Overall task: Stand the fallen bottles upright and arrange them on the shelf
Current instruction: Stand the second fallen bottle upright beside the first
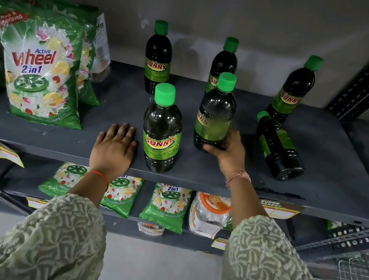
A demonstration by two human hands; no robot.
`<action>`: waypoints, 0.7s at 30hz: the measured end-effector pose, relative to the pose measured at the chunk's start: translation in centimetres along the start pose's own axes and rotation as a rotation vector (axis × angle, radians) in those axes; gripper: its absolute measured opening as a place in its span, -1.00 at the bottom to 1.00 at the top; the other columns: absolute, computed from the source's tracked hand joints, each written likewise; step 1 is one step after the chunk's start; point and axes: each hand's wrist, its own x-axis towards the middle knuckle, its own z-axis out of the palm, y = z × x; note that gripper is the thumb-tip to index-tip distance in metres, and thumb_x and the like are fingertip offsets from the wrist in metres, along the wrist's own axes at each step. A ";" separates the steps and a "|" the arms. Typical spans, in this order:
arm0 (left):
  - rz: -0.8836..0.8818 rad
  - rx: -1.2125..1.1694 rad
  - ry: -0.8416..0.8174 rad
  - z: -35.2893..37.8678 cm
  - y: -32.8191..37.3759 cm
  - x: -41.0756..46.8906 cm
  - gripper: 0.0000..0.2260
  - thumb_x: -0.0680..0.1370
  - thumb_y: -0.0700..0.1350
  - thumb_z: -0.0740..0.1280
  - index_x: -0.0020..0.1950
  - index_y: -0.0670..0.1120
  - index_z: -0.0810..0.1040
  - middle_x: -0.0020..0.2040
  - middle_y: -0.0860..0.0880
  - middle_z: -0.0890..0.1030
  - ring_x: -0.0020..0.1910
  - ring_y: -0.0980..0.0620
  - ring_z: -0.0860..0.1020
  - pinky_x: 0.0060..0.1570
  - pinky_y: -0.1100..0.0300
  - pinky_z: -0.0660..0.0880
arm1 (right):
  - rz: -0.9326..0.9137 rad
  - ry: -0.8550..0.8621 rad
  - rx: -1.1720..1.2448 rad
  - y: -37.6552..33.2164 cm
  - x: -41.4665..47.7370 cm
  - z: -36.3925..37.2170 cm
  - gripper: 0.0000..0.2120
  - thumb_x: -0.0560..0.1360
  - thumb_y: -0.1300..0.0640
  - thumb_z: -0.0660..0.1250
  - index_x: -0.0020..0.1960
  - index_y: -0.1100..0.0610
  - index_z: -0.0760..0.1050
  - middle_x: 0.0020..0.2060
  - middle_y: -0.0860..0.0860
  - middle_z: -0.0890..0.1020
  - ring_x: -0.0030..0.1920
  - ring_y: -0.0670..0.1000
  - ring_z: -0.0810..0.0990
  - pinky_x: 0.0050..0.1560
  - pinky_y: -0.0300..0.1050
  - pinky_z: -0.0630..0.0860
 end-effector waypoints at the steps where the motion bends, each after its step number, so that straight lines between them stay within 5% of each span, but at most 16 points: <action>1: 0.002 0.000 0.003 0.0 0.0 0.0 -0.57 0.61 0.00 0.00 0.48 -0.04 0.14 0.54 -0.03 0.16 0.53 -0.09 0.06 0.49 -0.03 0.02 | 0.013 -0.035 0.014 0.1 0.1 -0.2 -0.48 0.27 0.41 0.45 0.12 0.12 0.34 0.06 0.11 0.54 0.11 0.07 0.51 0.26 0.11 0.44; 5: 0.006 0.007 0.004 0.0 0.0 0.0 -0.57 0.61 0.00 0.00 0.48 -0.04 0.14 0.54 -0.04 0.16 0.53 -0.09 0.07 0.48 -0.03 0.03 | 0.025 -0.132 -0.018 0.4 0.4 -0.6 -0.35 0.38 0.35 0.38 0.41 0.19 0.23 0.38 0.14 0.36 0.36 0.09 0.35 0.41 0.05 0.27; 7: 0.005 0.002 0.003 0.0 0.0 0.0 -0.56 0.61 0.00 -0.01 0.48 -0.03 0.13 0.54 -0.03 0.15 0.53 -0.08 0.06 0.49 -0.03 0.02 | -0.004 -0.098 -0.060 0.7 0.6 0.0 -0.11 0.23 0.06 0.53 0.44 0.10 0.16 0.41 0.12 0.30 0.41 0.10 0.28 0.42 0.10 0.24; 9: 0.007 -0.003 0.002 0.0 0.0 -0.1 -0.56 0.61 0.01 -0.01 0.49 -0.02 0.13 0.54 -0.03 0.15 0.53 -0.08 0.06 0.49 -0.03 0.01 | -0.011 -0.008 -0.091 0.1 0.4 0.9 0.02 0.07 0.01 0.62 0.38 0.13 0.17 0.33 0.11 0.32 0.36 0.07 0.29 0.39 0.04 0.27; 14: 0.010 0.000 -0.005 0.1 -0.2 -0.1 -0.56 0.61 0.02 -0.02 0.49 -0.01 0.12 0.55 -0.02 0.13 0.53 -0.08 0.05 0.50 -0.03 0.01 | -0.008 0.100 -0.041 -1.1 -0.5 1.9 -0.36 0.20 0.26 0.56 0.18 0.23 0.33 0.11 0.16 0.54 0.16 0.09 0.51 0.06 -0.18 0.40; 21: 0.014 0.026 -0.038 0.0 0.1 -0.1 -0.55 0.61 -0.01 -0.02 0.50 -0.06 0.08 0.55 -0.06 0.10 0.53 -0.11 0.03 0.49 -0.05 0.00 | -0.100 0.018 -0.174 -0.2 -4.9 0.6 -0.42 0.31 0.23 0.49 0.25 0.24 0.34 0.17 0.17 0.54 0.20 0.09 0.49 0.09 -0.25 0.33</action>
